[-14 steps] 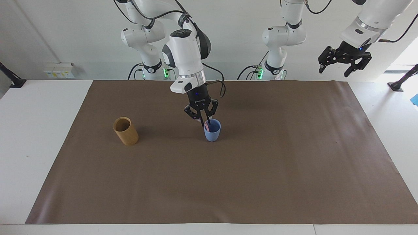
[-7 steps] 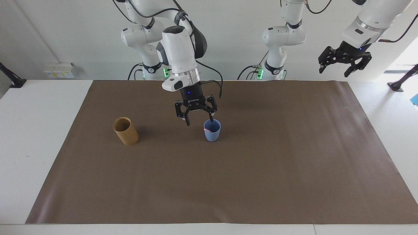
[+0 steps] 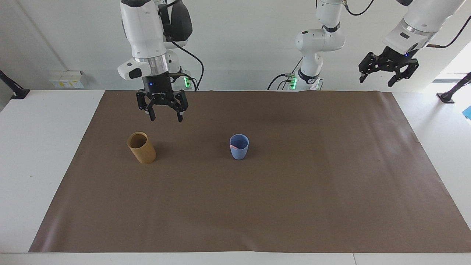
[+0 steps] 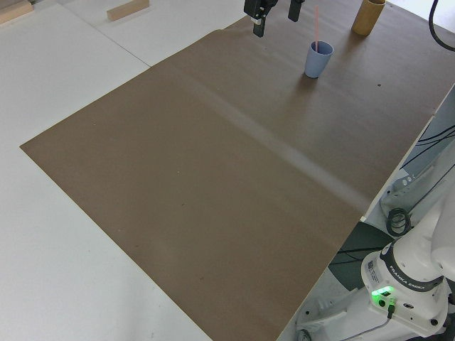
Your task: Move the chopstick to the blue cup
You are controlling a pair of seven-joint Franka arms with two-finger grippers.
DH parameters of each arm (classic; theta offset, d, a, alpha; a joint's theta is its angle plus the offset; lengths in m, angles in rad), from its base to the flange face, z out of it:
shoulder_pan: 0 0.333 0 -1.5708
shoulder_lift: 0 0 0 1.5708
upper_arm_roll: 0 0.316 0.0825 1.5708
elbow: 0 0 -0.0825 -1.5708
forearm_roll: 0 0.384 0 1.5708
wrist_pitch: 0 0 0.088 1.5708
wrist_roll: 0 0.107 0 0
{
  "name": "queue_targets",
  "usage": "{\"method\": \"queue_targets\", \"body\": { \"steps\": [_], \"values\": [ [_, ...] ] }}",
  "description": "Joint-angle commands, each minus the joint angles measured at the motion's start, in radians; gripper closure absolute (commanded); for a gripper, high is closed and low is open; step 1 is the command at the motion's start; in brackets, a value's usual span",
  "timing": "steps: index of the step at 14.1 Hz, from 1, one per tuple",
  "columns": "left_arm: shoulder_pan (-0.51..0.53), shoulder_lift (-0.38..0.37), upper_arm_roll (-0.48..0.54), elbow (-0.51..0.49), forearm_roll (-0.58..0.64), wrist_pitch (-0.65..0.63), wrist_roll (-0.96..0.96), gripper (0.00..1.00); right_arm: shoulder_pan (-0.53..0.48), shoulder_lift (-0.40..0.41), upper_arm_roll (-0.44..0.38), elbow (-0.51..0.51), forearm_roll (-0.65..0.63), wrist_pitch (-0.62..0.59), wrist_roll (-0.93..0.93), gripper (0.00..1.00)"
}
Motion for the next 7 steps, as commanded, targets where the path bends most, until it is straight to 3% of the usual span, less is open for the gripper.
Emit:
{"method": "queue_targets", "body": {
  "steps": [1, 7],
  "values": [
    [0.003, -0.022, -0.005, -0.022, 0.018, 0.017, 0.001, 0.0, -0.054, 0.015, 0.007, 0.101, 0.003, -0.192, -0.065, 0.0],
    [0.004, -0.022, -0.005, -0.022, 0.018, 0.017, 0.0, 0.0, -0.111, 0.136, -0.004, 0.35, -0.002, -0.429, -0.09, 0.0]
  ]
}}
